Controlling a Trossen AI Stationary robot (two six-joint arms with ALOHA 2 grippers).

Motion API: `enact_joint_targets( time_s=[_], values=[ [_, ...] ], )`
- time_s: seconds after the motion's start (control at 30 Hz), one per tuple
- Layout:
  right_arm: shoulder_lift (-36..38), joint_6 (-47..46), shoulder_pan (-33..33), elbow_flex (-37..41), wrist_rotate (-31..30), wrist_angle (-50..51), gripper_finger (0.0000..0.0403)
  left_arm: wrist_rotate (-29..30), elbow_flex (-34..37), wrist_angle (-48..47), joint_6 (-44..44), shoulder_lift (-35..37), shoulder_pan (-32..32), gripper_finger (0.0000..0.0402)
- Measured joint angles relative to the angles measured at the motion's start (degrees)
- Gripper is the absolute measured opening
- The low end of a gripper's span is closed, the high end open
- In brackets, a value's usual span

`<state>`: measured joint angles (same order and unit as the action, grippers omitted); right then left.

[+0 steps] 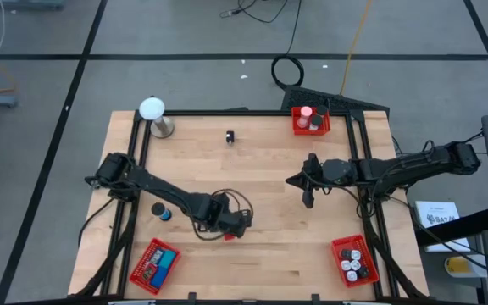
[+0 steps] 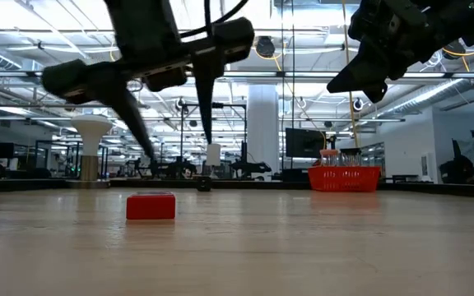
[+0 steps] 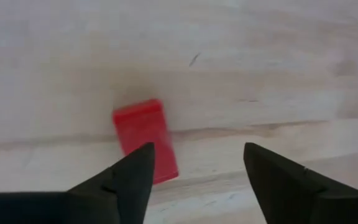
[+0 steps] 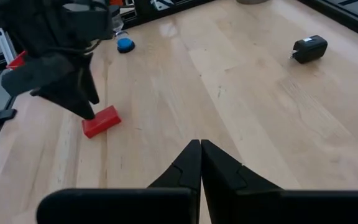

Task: Pick & Place Office items
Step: Put the red digital clock into the bottom left red basket

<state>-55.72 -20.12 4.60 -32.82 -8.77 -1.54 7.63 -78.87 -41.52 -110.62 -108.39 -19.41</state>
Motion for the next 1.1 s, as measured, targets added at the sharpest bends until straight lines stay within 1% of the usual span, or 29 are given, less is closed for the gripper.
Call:
enact_joint_targets(
  time_s=[0.1,0.23,0.4,0.57,0.67,0.77,0.9,0.97,1.1],
  values=[
    [0.0,0.0,0.0,0.0,0.0,0.1,0.0001,1.2,0.0,-0.4,-4.2,-1.3,-1.6,0.0263],
    [0.0,0.0,0.0,0.0,0.0,0.0,0.0001,1.3,0.0,-0.9,-6.1,-3.7,-2.5,0.0264],
    [0.0,0.0,0.0,0.0,-0.1,0.0,0.0001,1.1,-0.2,-1.1,-6.7,-5.4,-2.2,0.0246],
    [0.0,0.0,0.0,0.0,-0.1,0.0,0.0001,1.2,-0.2,-4.4,-5.0,-5.4,-1.2,0.0220],
    [0.0,0.0,0.0,0.0,-0.1,0.0,0.0001,-0.9,-0.2,-5.4,-2.7,-5.4,-0.7,0.0205],
    [0.0,0.0,0.0,0.0,-0.1,0.0,0.0001,-3.6,0.1,-5.5,-1.1,-5.8,-0.4,0.0199],
    [0.0,0.0,0.0,0.0,-0.1,0.0,0.0001,-5.6,0.1,-6.8,1.0,-5.1,0.1,0.0213],
    [0.0,0.0,0.0,0.0,-0.1,0.0,0.0001,-6.5,0.0,-8.3,1.4,-4.5,0.3,0.0228],
    [0.0,0.3,0.0,0.0,-0.1,0.1,0.0001,-6.2,0.1,-9.4,1.5,-4.2,0.3,0.0261]
  ],
)
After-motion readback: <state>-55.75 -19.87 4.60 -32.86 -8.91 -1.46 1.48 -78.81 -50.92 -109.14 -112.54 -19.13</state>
